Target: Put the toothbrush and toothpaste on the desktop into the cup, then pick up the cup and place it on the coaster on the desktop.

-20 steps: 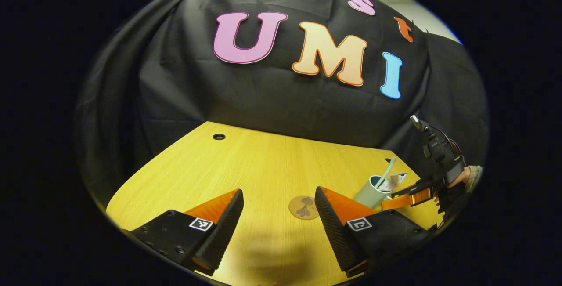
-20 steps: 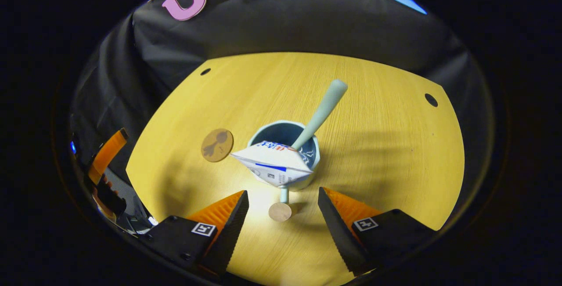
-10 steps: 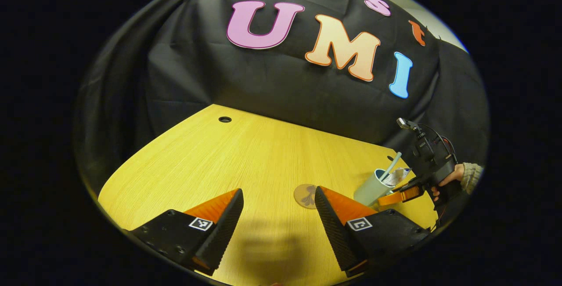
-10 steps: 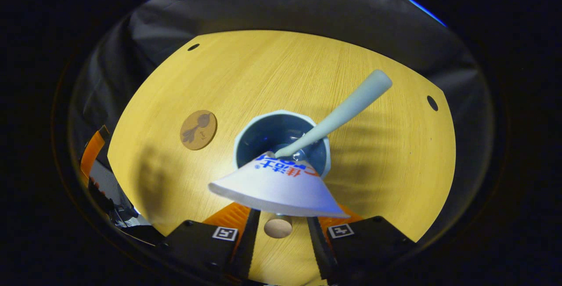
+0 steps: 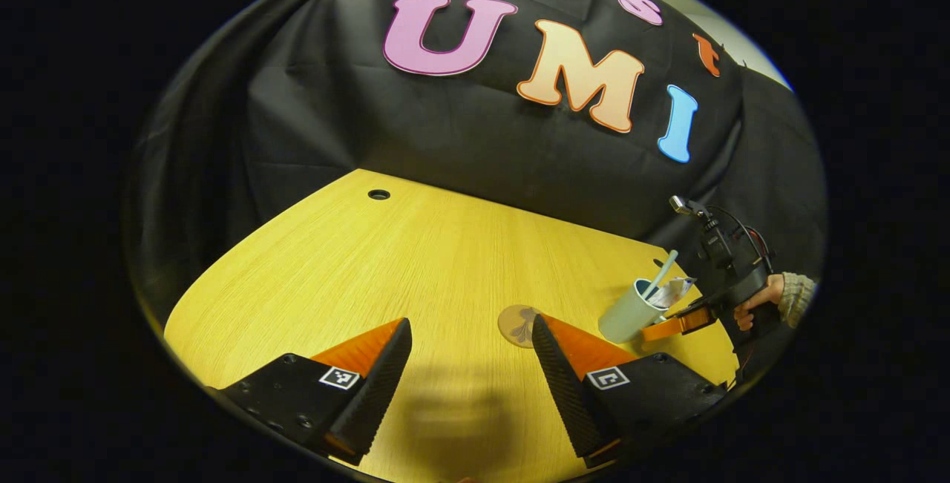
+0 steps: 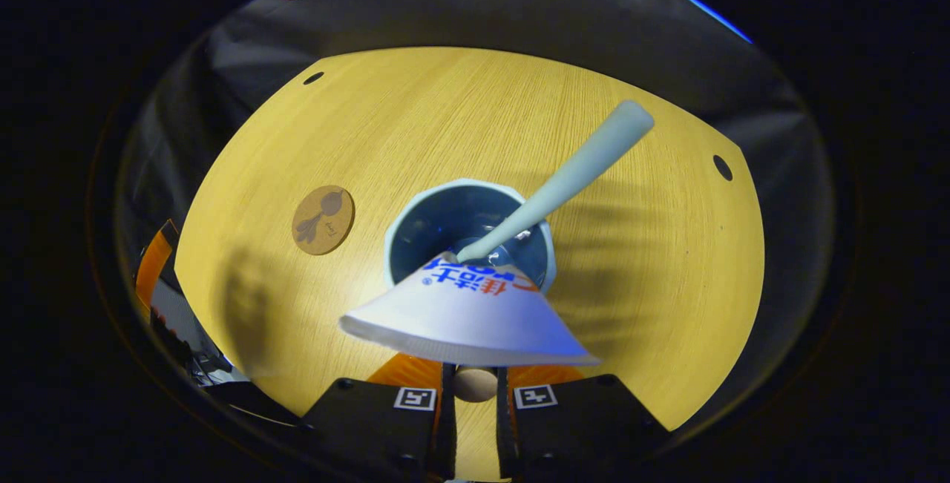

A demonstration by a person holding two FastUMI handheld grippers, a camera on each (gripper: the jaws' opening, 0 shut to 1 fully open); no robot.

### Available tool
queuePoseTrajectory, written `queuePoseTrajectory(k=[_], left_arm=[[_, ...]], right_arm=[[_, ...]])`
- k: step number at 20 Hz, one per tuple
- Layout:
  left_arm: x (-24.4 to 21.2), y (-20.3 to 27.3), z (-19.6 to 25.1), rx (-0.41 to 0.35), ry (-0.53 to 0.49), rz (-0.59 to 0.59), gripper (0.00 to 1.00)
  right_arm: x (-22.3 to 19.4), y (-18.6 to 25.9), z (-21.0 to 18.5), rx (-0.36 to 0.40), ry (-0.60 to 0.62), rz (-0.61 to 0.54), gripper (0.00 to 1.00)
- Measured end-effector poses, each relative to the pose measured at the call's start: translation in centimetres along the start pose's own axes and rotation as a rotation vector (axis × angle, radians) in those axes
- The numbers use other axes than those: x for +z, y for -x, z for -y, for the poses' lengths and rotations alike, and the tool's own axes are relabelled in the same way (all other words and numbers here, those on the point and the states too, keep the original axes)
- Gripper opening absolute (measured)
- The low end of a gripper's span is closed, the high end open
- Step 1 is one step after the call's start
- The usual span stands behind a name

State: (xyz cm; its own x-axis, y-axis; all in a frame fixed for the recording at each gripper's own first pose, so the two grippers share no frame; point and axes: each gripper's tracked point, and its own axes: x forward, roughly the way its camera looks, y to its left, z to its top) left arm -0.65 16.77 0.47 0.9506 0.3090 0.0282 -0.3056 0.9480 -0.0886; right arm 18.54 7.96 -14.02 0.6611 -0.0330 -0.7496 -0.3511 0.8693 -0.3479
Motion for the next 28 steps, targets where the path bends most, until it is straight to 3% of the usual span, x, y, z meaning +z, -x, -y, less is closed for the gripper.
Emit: queuePoseTrajectory(k=[3, 11, 19, 28], left_arm=[[-0.1, 0.0, 0.0, -0.007, 0.008, -0.003, 0.94], [-1.5, -0.1, -0.4, -0.034, 0.036, -0.040, 0.94], [-2.4, 1.2, -2.2, -0.003, 0.040, -0.059, 0.94], [-2.9, 2.1, -3.0, 0.017, 0.069, -0.064, 0.95]], right_arm=[[0.3, 0.8, -0.6, 0.005, 0.045, 0.006, 0.24], [4.2, 2.4, -9.0, 0.103, 0.148, 0.058, 0.23], [5.7, 1.5, -15.3, 0.154, 0.226, 0.038, 0.23], [5.5, -0.4, -17.0, 0.131, 0.264, 0.013, 0.24]])
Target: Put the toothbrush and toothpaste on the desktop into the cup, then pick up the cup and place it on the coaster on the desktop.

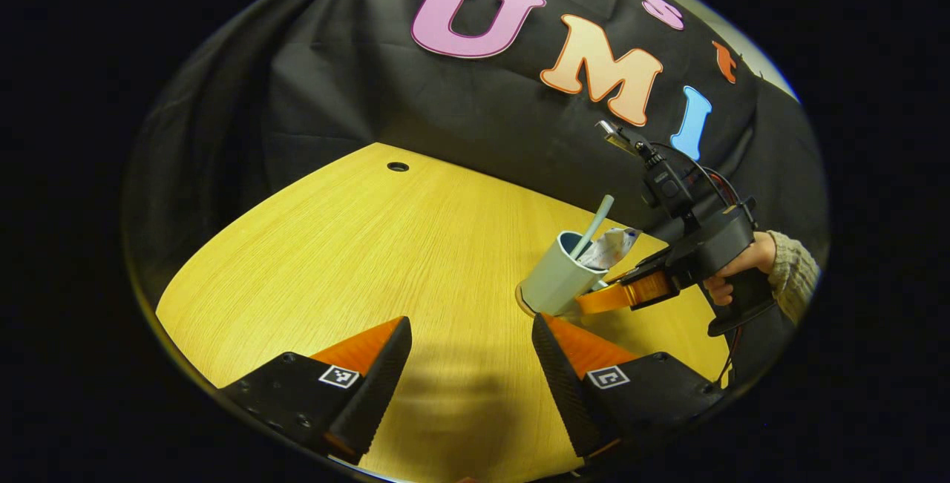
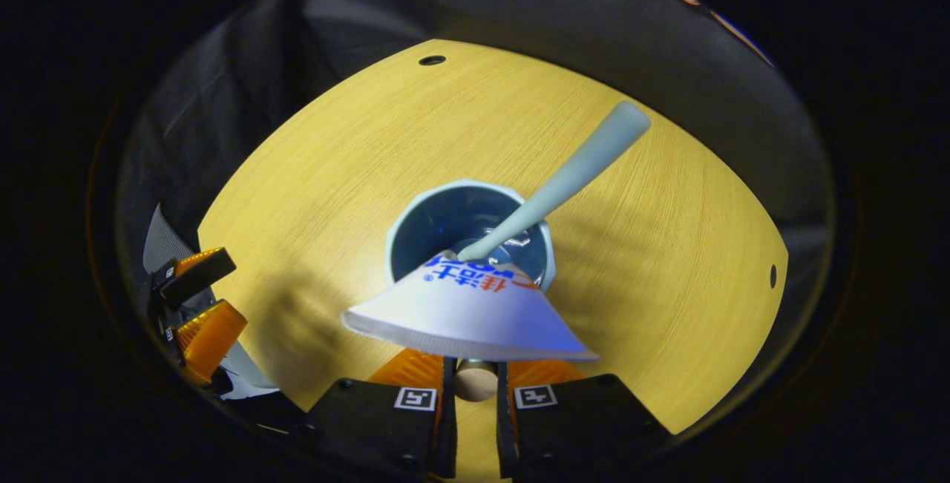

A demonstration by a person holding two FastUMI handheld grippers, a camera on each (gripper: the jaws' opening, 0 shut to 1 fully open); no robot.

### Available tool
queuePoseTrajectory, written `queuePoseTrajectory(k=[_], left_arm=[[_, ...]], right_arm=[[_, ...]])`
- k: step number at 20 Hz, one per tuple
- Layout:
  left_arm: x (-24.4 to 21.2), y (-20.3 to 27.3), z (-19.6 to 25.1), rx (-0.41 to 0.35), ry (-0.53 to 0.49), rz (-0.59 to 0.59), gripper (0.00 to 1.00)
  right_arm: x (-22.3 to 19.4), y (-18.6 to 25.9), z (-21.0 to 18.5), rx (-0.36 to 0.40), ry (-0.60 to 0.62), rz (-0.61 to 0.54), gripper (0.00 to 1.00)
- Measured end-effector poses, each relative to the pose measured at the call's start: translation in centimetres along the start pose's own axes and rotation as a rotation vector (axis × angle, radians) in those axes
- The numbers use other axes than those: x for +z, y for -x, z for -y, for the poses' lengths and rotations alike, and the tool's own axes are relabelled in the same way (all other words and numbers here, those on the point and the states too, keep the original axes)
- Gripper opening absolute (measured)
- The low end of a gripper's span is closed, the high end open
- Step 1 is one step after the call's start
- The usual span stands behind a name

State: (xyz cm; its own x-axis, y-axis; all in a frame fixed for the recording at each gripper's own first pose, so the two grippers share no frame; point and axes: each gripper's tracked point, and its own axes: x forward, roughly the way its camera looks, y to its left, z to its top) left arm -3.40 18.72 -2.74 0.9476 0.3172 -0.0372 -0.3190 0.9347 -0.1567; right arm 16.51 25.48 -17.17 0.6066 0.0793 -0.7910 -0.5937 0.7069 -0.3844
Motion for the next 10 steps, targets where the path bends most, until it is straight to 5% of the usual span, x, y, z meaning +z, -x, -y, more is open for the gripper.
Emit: queuePoseTrajectory(k=[6, 10], left_arm=[[0.2, 0.0, 0.5, 0.001, -0.004, 0.000, 0.94], [0.2, 0.3, 1.7, -0.012, -0.019, 0.002, 0.95]], right_arm=[[-0.4, 0.8, 0.2, 0.017, -0.004, 0.005, 0.25], [0.0, 2.4, 0.9, 0.035, -0.032, 0.059, 0.38]])
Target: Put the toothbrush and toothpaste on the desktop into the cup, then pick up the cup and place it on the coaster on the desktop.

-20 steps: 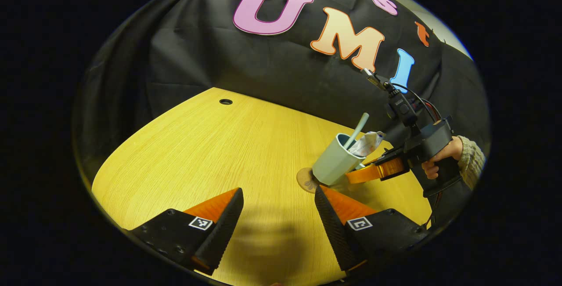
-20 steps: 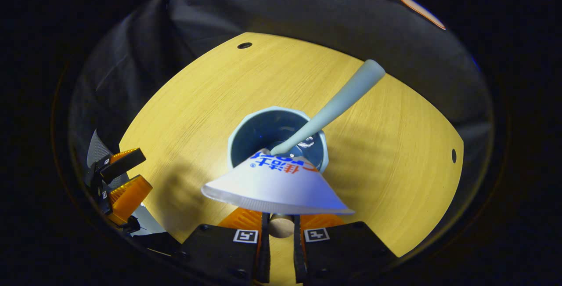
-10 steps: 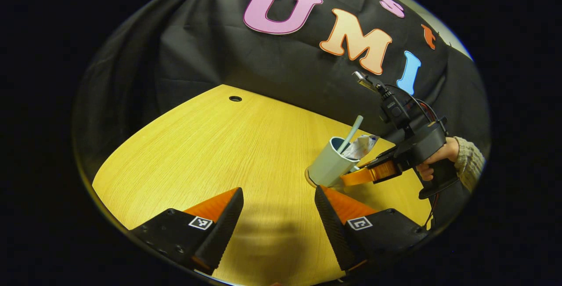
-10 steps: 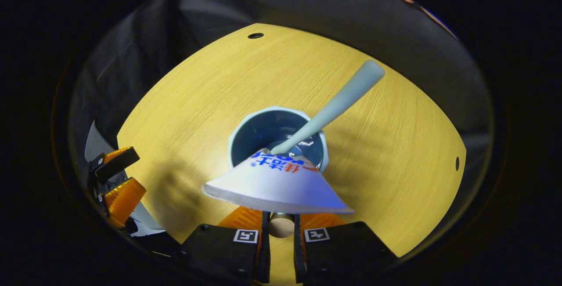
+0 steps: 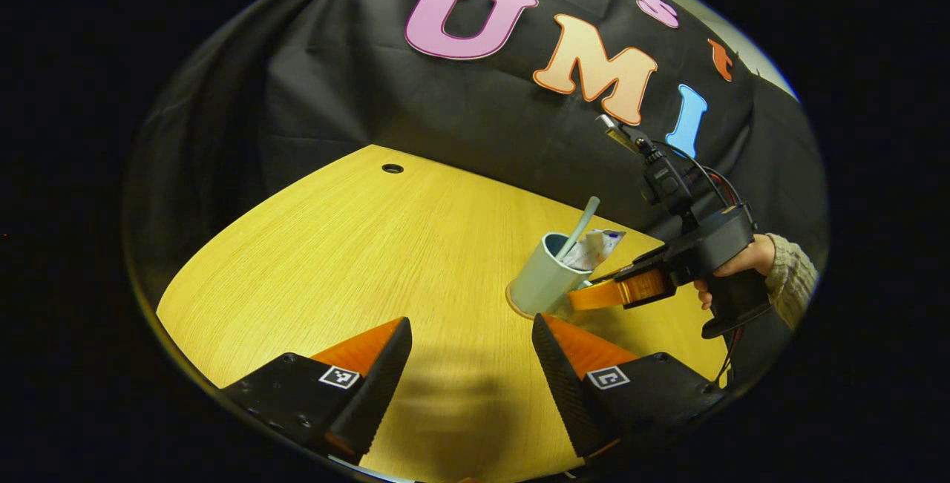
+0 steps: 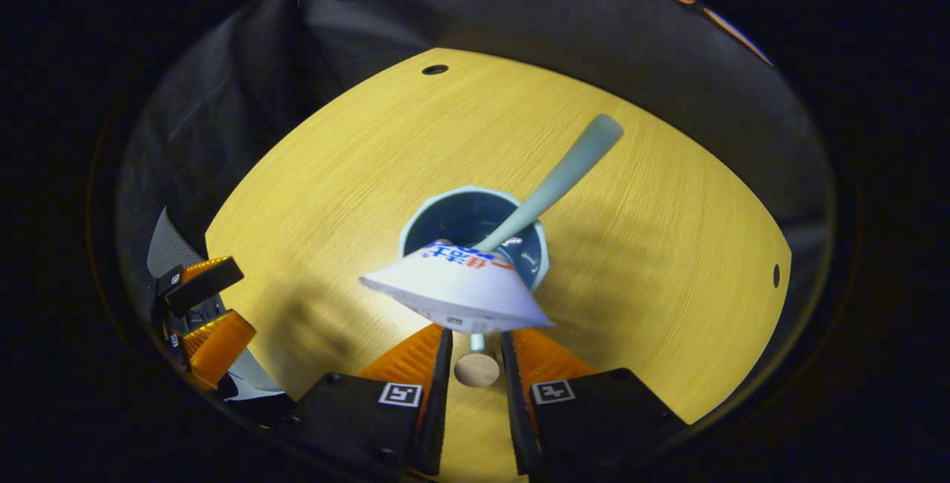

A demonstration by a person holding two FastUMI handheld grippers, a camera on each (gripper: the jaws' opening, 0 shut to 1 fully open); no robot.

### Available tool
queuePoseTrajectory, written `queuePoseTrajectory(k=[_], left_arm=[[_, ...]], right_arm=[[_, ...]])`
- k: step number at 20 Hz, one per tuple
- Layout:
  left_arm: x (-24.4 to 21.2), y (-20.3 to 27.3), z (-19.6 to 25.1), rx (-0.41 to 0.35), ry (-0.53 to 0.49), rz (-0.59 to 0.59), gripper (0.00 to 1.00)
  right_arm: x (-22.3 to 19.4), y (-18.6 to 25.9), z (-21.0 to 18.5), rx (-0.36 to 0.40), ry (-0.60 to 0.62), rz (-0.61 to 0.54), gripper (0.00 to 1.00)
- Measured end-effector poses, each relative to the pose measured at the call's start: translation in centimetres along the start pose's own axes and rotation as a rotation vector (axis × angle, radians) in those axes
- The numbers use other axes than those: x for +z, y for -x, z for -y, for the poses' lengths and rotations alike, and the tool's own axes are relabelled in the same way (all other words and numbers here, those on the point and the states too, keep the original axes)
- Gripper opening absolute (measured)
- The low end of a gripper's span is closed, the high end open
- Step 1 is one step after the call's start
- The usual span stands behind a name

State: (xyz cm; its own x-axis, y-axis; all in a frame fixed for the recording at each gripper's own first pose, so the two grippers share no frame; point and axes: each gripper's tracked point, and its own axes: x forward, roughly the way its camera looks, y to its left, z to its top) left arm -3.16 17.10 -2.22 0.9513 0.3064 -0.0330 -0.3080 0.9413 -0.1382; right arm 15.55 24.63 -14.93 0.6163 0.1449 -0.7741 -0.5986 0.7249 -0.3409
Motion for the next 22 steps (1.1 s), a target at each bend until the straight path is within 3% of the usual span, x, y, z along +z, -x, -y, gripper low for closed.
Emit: queuePoseTrajectory(k=[3, 4, 5, 11, 12, 14, 15, 20, 22], left_arm=[[0.1, 0.1, 1.0, -0.016, -0.017, -0.003, 0.94], [0.2, 0.2, 1.4, -0.023, -0.025, -0.002, 0.95], [0.2, 0.1, 1.9, -0.029, -0.034, -0.003, 0.94], [0.0, -0.7, 5.0, -0.071, -0.076, -0.023, 0.95], [0.1, -0.9, 5.6, -0.076, -0.082, -0.023, 0.94], [0.0, -1.1, 6.6, -0.085, -0.087, -0.028, 0.94], [-0.1, -1.3, 7.1, -0.090, -0.086, -0.031, 0.94], [0.0, -2.1, 10.2, -0.129, -0.088, -0.049, 0.95], [0.0, -2.7, 11.5, -0.147, -0.111, -0.052, 0.94]], right_arm=[[-0.9, 2.1, 0.7, 0.012, -0.049, 0.052, 0.80], [-1.3, 2.8, 1.2, 0.008, -0.060, 0.072, 0.84], [-1.8, 3.8, 1.9, -0.006, -0.065, 0.098, 0.98], [-5.2, 9.3, 3.7, -0.064, -0.155, 0.267, 0.95], [-5.9, 10.0, 4.3, -0.075, -0.179, 0.294, 0.99], [-7.1, 11.5, 5.8, -0.110, -0.236, 0.346, 0.95], [-7.7, 12.4, 6.5, -0.124, -0.269, 0.373, 0.99], [-8.8, 14.9, 9.9, -0.141, -0.435, 0.560, 0.95], [-9.6, 15.7, 11.3, -0.150, -0.494, 0.613, 0.99]])
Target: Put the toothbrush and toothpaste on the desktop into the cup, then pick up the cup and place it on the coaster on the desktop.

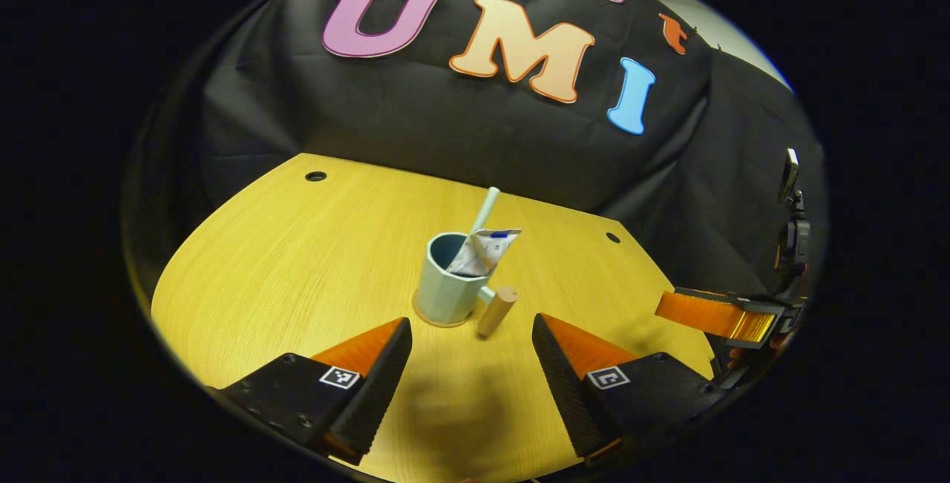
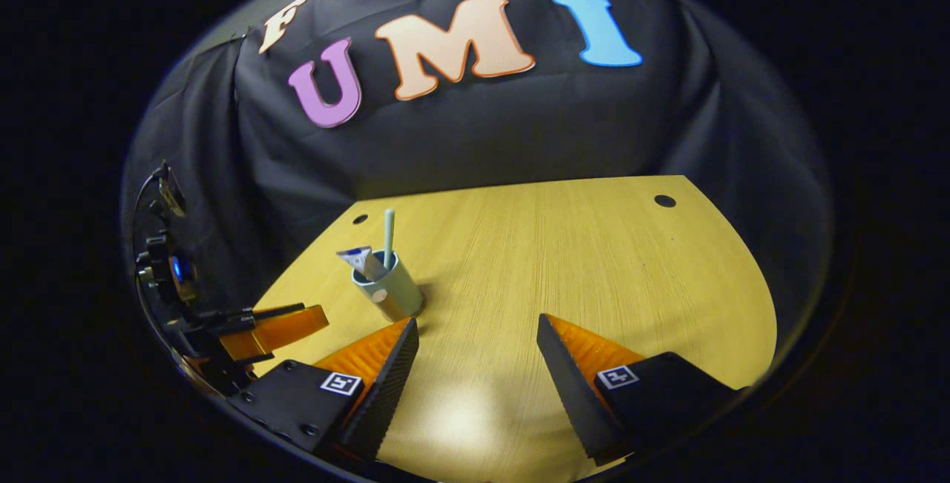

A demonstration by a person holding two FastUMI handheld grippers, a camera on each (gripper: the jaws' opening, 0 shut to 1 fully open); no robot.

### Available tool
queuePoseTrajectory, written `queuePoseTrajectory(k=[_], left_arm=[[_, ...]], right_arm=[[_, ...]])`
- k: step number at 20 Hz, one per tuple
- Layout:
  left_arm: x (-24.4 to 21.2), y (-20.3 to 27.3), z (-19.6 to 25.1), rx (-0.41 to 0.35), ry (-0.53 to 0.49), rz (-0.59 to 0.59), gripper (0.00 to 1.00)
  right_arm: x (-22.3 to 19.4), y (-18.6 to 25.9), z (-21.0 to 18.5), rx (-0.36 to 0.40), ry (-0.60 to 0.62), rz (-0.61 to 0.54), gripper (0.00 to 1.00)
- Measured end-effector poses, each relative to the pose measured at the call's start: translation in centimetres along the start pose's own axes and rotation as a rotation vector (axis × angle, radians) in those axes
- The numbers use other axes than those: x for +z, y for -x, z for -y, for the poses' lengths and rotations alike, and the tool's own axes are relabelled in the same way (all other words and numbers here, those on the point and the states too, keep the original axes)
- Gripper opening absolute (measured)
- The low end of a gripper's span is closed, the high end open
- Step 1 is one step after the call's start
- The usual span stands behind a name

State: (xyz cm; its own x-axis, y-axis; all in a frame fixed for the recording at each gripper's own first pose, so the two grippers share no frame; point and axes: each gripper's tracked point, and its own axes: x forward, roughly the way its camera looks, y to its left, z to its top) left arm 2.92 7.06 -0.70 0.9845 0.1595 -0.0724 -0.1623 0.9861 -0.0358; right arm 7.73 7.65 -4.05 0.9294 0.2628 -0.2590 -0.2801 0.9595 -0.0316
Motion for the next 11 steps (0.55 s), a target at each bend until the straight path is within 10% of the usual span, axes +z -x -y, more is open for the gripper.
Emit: queuePoseTrajectory(k=[11], left_arm=[[-0.4, -1.9, 5.9, -0.082, -0.074, -0.025, 0.94]], right_arm=[[1.1, 3.2, 5.9, -0.078, -0.011, 0.097, 0.99]])
